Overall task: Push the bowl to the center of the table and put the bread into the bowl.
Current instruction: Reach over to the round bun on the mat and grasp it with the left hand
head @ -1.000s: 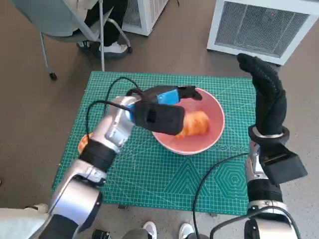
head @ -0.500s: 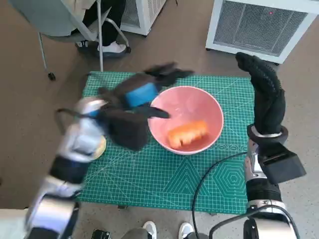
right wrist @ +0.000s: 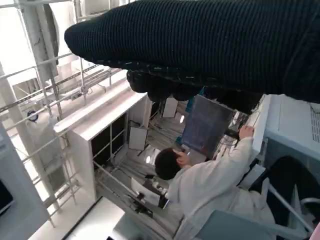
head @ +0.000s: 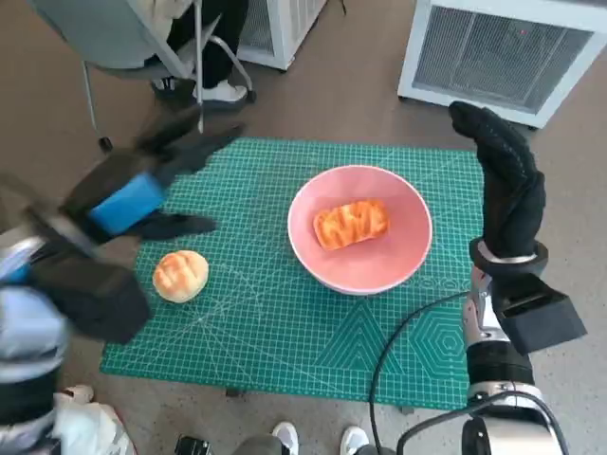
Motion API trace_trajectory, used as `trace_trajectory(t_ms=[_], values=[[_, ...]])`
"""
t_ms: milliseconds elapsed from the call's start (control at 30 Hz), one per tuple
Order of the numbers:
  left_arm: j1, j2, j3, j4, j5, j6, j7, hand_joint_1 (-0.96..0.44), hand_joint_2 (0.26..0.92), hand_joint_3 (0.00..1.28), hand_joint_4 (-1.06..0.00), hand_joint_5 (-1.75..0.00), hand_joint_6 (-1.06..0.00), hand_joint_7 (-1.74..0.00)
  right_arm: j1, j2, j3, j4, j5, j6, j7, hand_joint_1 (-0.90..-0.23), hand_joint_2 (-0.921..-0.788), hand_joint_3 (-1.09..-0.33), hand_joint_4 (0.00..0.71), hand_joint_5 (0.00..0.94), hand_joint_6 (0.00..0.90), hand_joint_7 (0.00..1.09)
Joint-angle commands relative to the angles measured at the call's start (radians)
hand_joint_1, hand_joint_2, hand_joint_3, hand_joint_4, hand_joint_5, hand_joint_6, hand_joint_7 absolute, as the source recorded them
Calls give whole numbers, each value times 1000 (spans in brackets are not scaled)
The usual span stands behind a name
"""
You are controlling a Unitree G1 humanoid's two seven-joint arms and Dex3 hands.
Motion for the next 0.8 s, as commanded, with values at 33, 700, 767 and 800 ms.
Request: trace_trajectory(t_ms=[33,700,767,800], values=[[88,48,32,-22,4,11,-3,-250,893,4,-121,-15,-295,-67,14,10,0,13,6,11,11,-581,-921,-819,354,1,248,262],[141,53,-67,185,82,10,50,-219,872,0,-126,0,-305,-20,-15,23,-5,48,41,10,61,-596,-921,-813,357,2,250,259],[130,47,-89,216,92,12,54,-220,872,0,-124,0,-302,-16,-17,22,-5,49,46,10,67,-593,-921,-813,358,2,250,259],[121,43,-105,240,99,13,54,-220,872,0,-123,0,-301,-14,-17,22,-5,49,47,10,70,-593,-921,-813,358,2,250,259]])
